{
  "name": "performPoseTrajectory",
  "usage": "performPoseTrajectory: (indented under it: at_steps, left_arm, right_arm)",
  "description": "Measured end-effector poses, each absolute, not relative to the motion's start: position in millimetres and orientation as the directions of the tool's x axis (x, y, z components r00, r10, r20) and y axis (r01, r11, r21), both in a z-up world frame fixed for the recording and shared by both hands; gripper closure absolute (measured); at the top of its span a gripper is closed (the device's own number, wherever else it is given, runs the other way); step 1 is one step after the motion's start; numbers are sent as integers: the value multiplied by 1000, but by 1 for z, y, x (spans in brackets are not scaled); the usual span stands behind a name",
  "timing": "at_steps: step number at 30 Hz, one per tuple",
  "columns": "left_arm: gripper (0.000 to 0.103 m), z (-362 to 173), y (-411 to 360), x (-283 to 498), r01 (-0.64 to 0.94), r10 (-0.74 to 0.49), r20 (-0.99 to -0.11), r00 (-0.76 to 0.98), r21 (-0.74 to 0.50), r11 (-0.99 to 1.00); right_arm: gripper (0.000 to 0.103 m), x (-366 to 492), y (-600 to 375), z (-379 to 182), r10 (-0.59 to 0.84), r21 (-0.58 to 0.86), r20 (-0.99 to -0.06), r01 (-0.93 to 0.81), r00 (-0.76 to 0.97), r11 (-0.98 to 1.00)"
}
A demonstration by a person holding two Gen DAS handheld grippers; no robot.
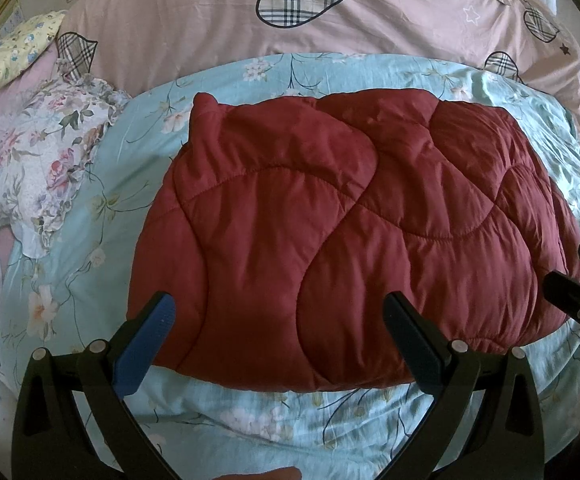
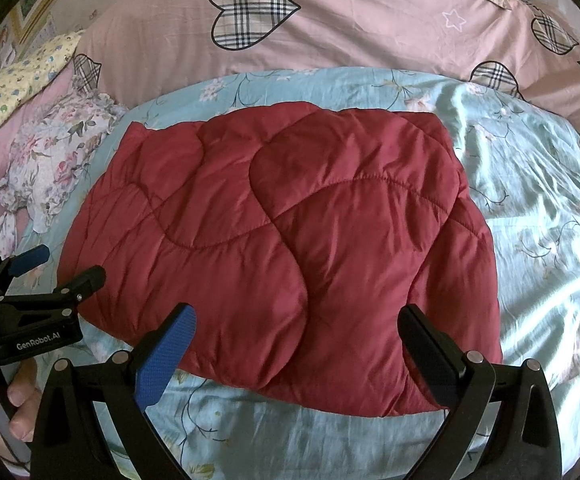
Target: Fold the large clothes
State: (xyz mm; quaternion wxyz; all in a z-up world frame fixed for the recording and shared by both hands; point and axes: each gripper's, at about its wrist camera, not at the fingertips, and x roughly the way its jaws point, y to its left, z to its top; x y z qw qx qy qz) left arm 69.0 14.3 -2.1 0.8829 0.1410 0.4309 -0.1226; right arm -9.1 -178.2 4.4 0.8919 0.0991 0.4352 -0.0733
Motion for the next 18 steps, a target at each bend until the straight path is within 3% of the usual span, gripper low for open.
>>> performPoseTrajectory:
  at_steps: [18]
  left_arm:
    - [0, -2, 17, 68, 332, -95, -795, 600, 139, 933]
  right_arm:
    - [1, -13, -177, 4, -41, 118, -789, 217, 613, 969]
